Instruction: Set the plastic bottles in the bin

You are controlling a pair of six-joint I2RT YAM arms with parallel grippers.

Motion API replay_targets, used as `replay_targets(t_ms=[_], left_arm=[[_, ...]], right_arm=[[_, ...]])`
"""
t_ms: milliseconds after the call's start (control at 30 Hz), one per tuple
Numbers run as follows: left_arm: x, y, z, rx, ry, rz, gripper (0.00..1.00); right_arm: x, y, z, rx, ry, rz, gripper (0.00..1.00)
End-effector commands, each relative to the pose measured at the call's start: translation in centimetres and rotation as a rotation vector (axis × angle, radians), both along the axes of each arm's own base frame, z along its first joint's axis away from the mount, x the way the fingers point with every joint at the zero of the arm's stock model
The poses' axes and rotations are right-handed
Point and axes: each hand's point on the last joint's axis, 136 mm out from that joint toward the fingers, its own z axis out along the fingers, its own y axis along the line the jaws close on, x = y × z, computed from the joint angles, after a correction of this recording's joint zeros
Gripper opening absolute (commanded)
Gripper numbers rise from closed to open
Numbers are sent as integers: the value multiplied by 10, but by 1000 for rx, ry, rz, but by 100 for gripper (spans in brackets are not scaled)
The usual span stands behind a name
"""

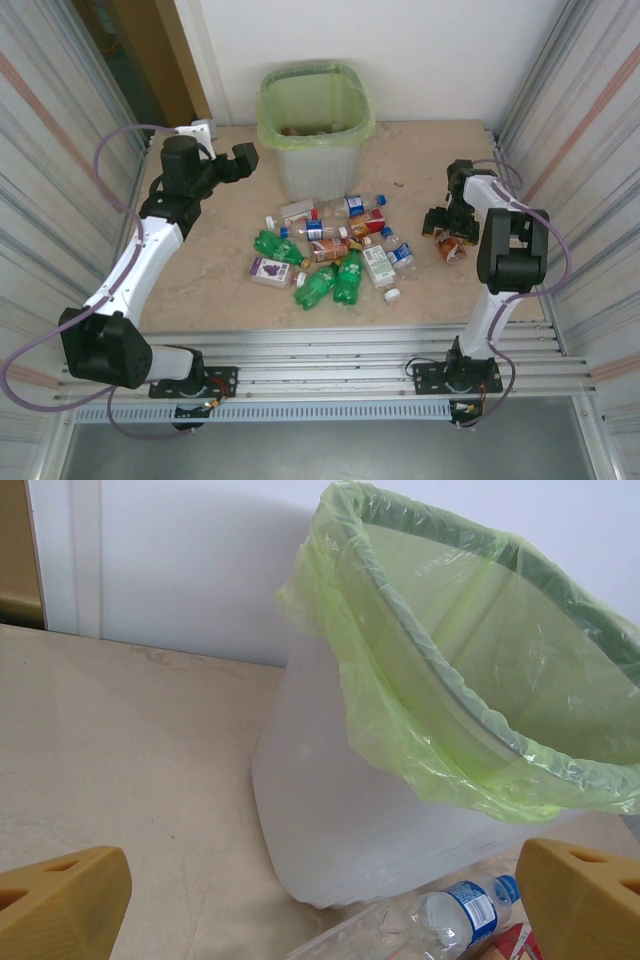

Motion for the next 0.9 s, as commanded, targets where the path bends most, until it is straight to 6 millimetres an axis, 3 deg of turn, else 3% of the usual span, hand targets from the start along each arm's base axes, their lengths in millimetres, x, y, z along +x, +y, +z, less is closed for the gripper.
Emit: replay_targets(t_ms=[0, 133, 267, 467, 533, 667, 867], left_arm=[[-2, 6, 14, -14, -32, 11, 99], [-4, 10, 15, -13, -37, 23, 99], [-4, 14, 15, -16, -34, 31, 99], [-4, 18, 15, -13, -33, 37, 99], [-6, 19, 15, -10, -33, 40, 99], [-7, 22, 14, -9, -31, 49, 99], [-11, 24, 10, -5, -26, 51, 99]], right_arm=[[-6, 7, -9, 49, 60, 36, 86], [-12, 9, -14, 58, 79, 40, 68], [-15, 13, -11, 56, 67, 36, 56], [-11, 19, 25, 39, -24, 21, 44], [-7, 21, 49, 30, -90, 8, 42], [10, 38, 116, 48, -289, 6, 38], [37, 91, 224, 142, -652, 98, 35]])
